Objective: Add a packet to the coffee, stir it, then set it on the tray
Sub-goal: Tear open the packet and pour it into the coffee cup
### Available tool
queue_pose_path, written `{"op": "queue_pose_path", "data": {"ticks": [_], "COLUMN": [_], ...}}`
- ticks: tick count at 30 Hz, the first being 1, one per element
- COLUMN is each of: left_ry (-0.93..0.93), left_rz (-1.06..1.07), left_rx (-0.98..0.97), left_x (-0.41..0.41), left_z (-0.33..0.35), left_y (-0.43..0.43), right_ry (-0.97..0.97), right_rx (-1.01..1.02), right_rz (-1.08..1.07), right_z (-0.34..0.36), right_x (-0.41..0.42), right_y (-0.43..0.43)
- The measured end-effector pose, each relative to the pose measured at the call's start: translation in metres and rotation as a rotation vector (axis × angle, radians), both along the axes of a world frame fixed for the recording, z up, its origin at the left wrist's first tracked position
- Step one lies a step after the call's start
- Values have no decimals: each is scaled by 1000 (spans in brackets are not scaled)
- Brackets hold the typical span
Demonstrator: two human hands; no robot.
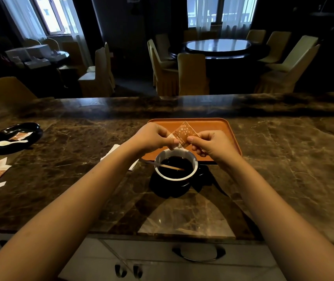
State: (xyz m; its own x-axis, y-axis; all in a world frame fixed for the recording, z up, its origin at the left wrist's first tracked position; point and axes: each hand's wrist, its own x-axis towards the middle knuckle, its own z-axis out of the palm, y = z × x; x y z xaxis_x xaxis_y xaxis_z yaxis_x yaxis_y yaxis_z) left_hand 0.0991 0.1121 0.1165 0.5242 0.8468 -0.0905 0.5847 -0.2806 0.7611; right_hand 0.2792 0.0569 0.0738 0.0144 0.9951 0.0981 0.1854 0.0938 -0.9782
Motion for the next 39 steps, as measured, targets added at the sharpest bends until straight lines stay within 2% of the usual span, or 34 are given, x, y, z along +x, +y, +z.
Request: {"op": "queue_pose_path", "data": {"ticks": [7, 11, 13, 18, 21, 25, 28, 31, 35, 39], "left_ry": [30, -19, -25, 17, -68, -138, -163, -196, -244, -313], "left_rz": [-11, -29, -45, -117, -63, 17, 16, 20, 20, 106], "left_rx": [19, 74, 142, 452, 545, 542, 517, 474, 434, 310], "left_x": [-1, -3, -6, -7, -4, -4, -6, -7, -5, -6], "left_z": [0, 2, 2, 2, 1, 2, 6, 9, 11, 11], "left_y": [-1, -3, -3, -10, -13, -15, -17, -21, -27, -34], "right_ry": [-20, 46, 115, 354, 353, -116, -255, -377, -421, -308], "right_rx": [1, -72, -160, -352, -363, -128, 144, 329, 451, 433], "right_rz": [-8, 6, -9, -49, -27, -132, -151, -131, -216, -197], "right_z": [0, 3, 5, 12, 17, 15, 11, 10, 15, 21], "right_x": [-2, 0, 1, -1, -4, -10, -11, -12, -18, -24], "right_y": [1, -1, -1, 0, -2, -8, -16, -25, -33, -42]}}
